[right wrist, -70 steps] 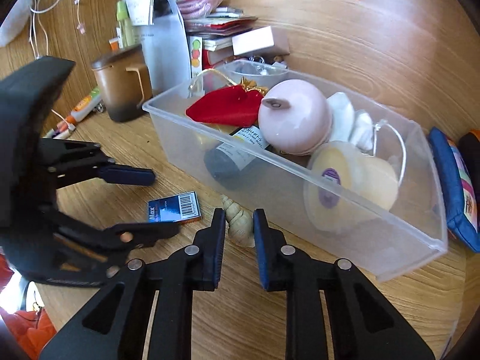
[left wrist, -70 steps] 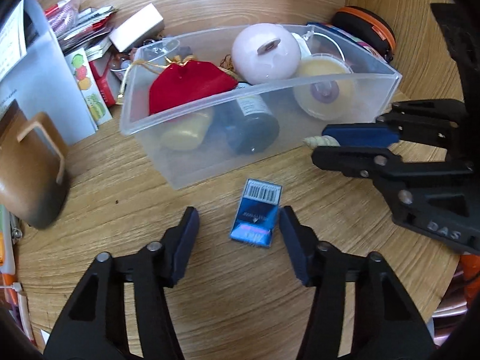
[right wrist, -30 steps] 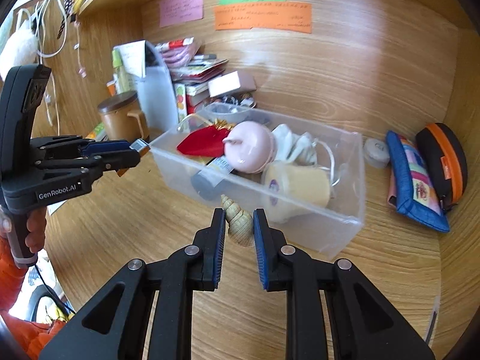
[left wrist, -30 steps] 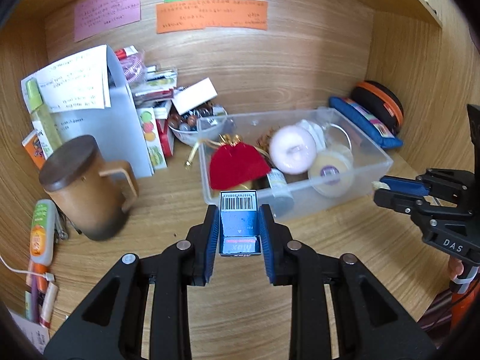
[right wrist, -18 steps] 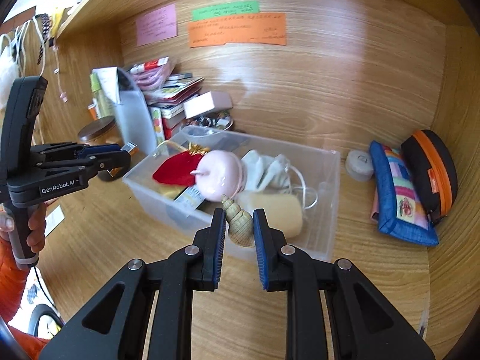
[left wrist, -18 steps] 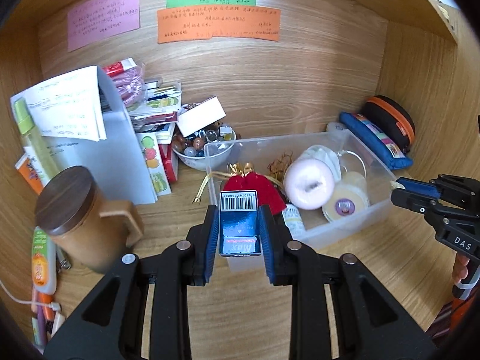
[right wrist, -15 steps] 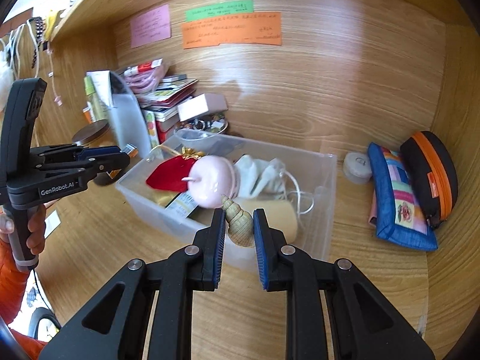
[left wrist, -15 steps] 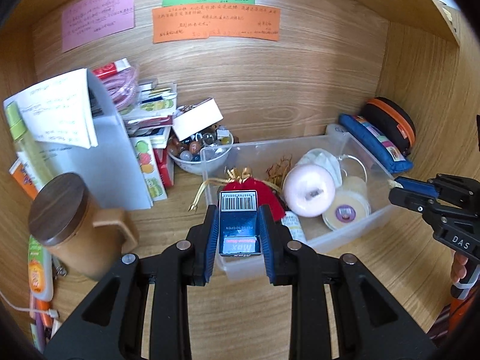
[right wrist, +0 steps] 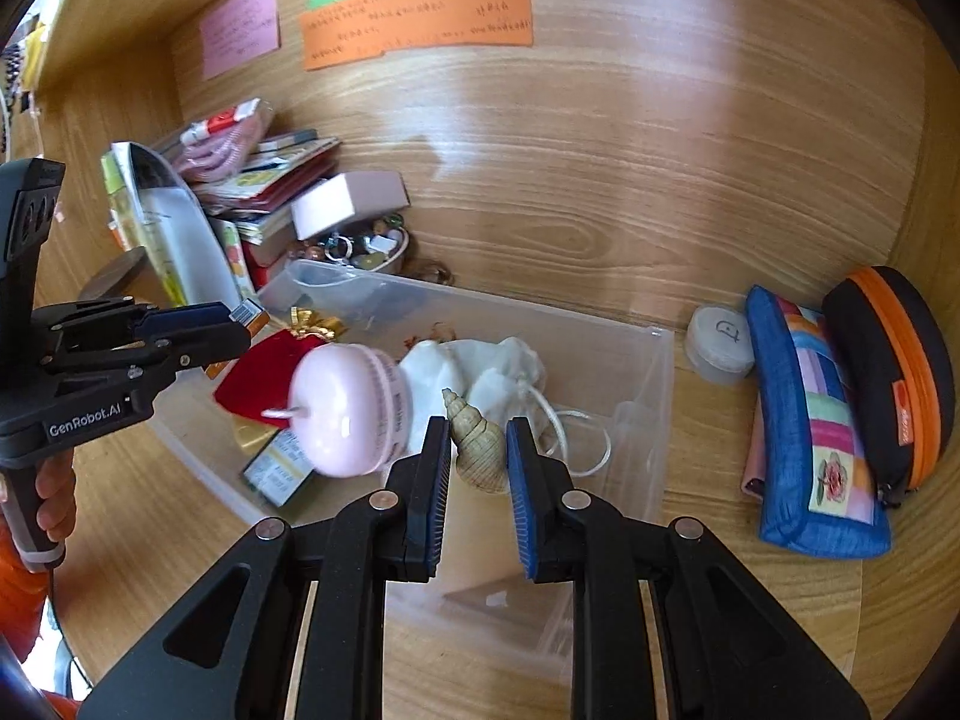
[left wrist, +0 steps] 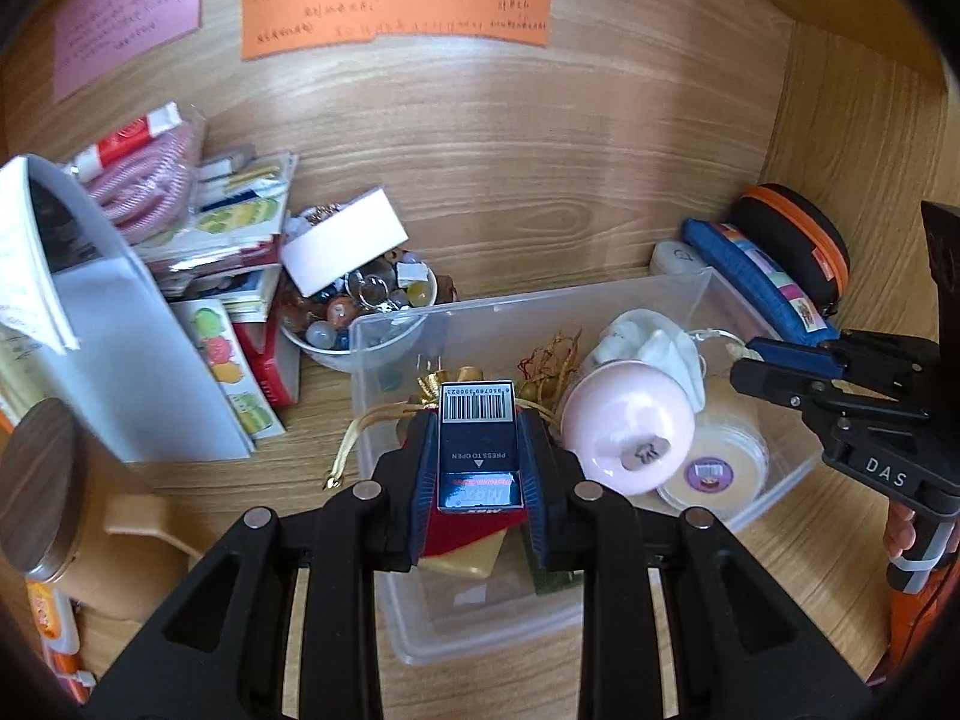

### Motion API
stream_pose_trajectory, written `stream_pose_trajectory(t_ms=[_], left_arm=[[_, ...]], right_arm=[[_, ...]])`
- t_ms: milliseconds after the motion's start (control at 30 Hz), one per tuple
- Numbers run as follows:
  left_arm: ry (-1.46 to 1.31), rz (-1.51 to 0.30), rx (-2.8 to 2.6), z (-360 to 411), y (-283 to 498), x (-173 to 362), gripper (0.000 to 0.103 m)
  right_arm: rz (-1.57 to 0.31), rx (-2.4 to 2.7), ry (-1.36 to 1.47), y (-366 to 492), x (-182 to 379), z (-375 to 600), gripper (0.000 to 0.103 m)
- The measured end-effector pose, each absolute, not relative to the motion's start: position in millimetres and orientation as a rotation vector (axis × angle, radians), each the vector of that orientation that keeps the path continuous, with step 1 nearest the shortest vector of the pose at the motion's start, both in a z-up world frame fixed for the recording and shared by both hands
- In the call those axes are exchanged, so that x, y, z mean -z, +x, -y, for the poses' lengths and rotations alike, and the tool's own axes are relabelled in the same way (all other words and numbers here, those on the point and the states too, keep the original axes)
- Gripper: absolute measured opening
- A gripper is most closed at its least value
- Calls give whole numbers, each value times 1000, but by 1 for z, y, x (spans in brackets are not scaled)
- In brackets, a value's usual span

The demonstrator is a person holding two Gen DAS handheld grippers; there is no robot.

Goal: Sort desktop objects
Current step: 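Carry the blue box and seashell over the bin and lower them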

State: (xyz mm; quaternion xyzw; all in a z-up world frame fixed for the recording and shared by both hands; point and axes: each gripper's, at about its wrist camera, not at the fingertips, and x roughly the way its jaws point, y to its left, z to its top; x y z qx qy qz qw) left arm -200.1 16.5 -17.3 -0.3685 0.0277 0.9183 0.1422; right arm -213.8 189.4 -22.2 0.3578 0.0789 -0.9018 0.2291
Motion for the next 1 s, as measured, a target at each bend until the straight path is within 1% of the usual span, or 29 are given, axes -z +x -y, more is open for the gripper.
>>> stream_pose_trajectory(t_ms=[400, 600, 633, 700, 767, 833, 967, 1000], left_arm=[[-1147, -72, -2598, -30, -223, 42, 26], [-1138, -64, -2581, -31, -220, 41, 26], [-1135, -65, -2582, -31, -220, 41, 26], [-1133, -71, -2583, -30, -219, 41, 26], [-1131, -75, -2584, -29, -218, 41, 26], [-1129, -79, -2592, -29, -218, 41, 27], [-1120, -62, -2611, -23, -216, 38, 29], [-1116, -51, -2610, -21, -215, 36, 32]], right_arm=[[-229, 2491, 1019, -237, 40, -190, 17], [-241, 2501, 1006, -237, 42, -190, 18], [-238, 2503, 1001, -236, 42, -190, 20], [-229, 2509, 986, -236, 41, -191, 26], [-215, 2521, 963, -234, 38, -193, 39], [-199, 2533, 941, -231, 34, -195, 43], [-165, 2538, 919, -229, 29, -199, 45], [-149, 2532, 920, -230, 29, -200, 45]])
